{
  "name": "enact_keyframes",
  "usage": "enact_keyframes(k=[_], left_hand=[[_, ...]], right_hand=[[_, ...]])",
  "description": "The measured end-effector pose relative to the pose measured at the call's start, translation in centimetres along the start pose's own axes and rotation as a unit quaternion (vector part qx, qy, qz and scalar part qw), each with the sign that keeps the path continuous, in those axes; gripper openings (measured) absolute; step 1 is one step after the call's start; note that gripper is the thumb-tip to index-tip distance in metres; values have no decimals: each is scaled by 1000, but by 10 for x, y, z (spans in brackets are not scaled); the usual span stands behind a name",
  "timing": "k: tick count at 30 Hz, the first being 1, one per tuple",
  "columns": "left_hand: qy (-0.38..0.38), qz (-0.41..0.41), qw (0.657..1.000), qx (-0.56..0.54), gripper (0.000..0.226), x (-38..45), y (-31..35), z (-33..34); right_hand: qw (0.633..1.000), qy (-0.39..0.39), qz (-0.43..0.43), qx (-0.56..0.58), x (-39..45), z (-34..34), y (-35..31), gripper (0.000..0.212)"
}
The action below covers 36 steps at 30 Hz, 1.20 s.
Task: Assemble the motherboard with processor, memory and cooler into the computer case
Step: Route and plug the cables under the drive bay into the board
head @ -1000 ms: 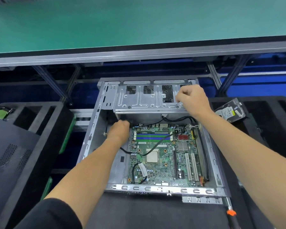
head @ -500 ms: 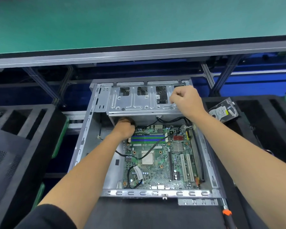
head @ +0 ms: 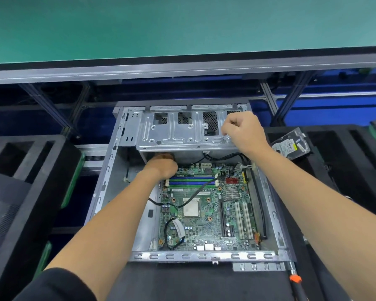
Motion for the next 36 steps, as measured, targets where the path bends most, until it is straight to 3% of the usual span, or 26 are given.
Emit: enact_keyframes(k=[4,11,17,22,26,31,36], left_hand=[[-15,-12,999,-32,15,-1,3,-2],[-35,-20,998,-58,30,-3,1,-1],[-20,-21,988,-154,8,-4,1,-2],[-27,-31,986,-159,13,-3,1,2],[-36,-41,987,-148,9,-5,2,3],[-41,-52,993,-100,31,-5,2,2],[-48,-44,998,-9,32,-5,3,1]], right_hand=[[1000,2,-5,5,0,0,0,23],[1000,3,-6,-3,0,0,0,19],[1000,7,0,0,-1,0,-2,23],[1000,7,2,2,-1,0,0,22],[1000,7,-2,7,-1,0,-1,20],[1000,3,-5,4,-1,-1,-1,18],[1000,0,-9,-5,-2,0,-2,17]])
Point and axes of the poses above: each hand's wrist, its own x-axis towards the middle knuckle, its own z-axis out of the palm, y = z × x, the point moved 7 cm from there along x, towards the middle knuckle, and after that the axes turned 15 degrees about x, right-handed, at the moved point
